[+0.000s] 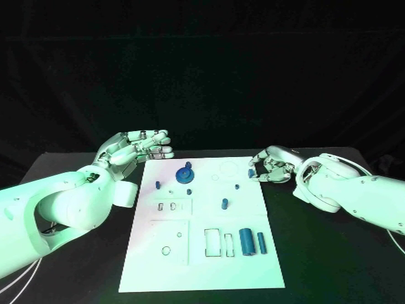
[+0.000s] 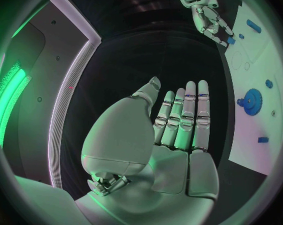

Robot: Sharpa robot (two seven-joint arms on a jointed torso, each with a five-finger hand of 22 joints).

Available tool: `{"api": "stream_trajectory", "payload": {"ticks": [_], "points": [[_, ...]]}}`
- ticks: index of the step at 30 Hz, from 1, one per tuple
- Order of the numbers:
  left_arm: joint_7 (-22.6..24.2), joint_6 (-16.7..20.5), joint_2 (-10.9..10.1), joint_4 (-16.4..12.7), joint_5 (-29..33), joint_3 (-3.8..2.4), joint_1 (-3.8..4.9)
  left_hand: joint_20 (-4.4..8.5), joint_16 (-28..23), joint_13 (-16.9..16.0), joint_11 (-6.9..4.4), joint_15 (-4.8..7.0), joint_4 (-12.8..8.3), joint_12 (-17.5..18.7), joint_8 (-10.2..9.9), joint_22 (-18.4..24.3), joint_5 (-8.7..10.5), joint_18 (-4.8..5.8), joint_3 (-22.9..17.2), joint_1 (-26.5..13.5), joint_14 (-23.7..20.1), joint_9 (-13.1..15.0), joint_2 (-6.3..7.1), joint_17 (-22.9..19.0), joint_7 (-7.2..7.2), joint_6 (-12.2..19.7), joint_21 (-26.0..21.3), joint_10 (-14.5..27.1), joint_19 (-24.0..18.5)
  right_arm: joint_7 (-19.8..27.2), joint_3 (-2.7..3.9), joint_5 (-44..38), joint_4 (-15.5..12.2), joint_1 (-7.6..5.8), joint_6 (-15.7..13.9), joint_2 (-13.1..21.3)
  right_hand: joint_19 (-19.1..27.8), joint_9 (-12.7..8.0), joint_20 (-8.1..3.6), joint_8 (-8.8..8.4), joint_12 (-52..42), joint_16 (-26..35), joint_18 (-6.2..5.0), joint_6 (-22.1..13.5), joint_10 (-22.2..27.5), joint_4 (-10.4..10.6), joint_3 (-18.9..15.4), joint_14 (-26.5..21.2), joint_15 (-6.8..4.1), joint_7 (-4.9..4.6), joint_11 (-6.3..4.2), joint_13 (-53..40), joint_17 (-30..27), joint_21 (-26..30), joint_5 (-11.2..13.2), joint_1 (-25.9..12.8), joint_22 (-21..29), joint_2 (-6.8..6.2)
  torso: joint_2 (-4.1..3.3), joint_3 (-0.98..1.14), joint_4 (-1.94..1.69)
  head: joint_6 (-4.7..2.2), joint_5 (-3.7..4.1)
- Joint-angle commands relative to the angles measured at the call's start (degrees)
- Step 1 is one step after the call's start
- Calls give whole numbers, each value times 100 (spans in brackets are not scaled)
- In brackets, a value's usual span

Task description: Assemble the parts on the task board

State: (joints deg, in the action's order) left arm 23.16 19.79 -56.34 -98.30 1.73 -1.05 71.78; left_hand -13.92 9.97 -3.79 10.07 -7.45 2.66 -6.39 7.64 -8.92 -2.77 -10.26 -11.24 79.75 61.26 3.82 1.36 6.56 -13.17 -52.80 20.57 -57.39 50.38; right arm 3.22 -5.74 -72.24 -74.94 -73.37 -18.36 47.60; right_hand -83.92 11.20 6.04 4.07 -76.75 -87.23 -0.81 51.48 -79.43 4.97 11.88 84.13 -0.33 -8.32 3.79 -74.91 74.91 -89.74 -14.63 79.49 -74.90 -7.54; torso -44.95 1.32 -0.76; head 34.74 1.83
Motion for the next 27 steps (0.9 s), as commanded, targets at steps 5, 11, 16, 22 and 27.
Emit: {"api": "stream_trajectory", "payload": {"ticks": [5,11,16,22,27], "points": [[26,-120,16,0,1,-1,3,8,-29,8,20,0,-27,40,-33,7,-19,-23,-8,14,35,-7,-42,6,-25,-10,17,-21,34,-59,-6,-95,77,22,34,-74,-608,35,-48,53,-76,-19,81,197,-57,-6,26,483,-37,-8,-26,-338,1063,-26,-42,34,-1510,84,0,6,0,0,-9],[20,-120,18,4,1,-1,2,9,-37,7,20,1,-35,46,-38,8,-20,-23,-15,19,39,-6,-49,7,-26,-15,19,-27,33,-80,-9,-90,107,40,35,-111,-608,59,-54,98,-110,-25,81,348,-87,3,44,486,-46,2,-33,-368,1073,-26,-42,6,-1510,119,0,4,-1,-7,-45],[18,-124,24,4,1,-1,2,9,-37,7,20,1,-35,46,-38,8,-20,-23,-15,19,39,-6,-49,7,-26,-15,19,-27,33,-96,-10,-87,149,53,56,-155,-608,76,-62,133,-137,-32,81,472,-112,2,67,489,-56,16,-45,-392,1085,-26,-44,-1,-1510,148,2,7,0,-10,-32],[14,-126,26,7,1,-1,2,9,-37,7,20,1,-35,46,-38,8,-20,-23,-15,19,39,-6,-49,7,-26,-15,19,-27,33,-118,-11,-85,180,73,64,-192,-608,86,-69,155,-157,-35,81,550,-129,0,83,490,-65,28,-54,-410,1091,-26,-43,-5,-1510,169,0,8,-8,-9,-20],[11,-125,26,10,1,-1,2,9,-37,7,20,1,-35,46,-38,8,-20,-23,-15,19,39,-6,-49,7,-26,-15,19,-27,33,-130,-11,-84,207,80,35,-208,-608,112,-85,217,-175,-38,81,703,-145,-10,108,492,-85,60,-79,-427,1096,-26,-39,-5,-1510,198,1,4,-9,0,-20]]}}
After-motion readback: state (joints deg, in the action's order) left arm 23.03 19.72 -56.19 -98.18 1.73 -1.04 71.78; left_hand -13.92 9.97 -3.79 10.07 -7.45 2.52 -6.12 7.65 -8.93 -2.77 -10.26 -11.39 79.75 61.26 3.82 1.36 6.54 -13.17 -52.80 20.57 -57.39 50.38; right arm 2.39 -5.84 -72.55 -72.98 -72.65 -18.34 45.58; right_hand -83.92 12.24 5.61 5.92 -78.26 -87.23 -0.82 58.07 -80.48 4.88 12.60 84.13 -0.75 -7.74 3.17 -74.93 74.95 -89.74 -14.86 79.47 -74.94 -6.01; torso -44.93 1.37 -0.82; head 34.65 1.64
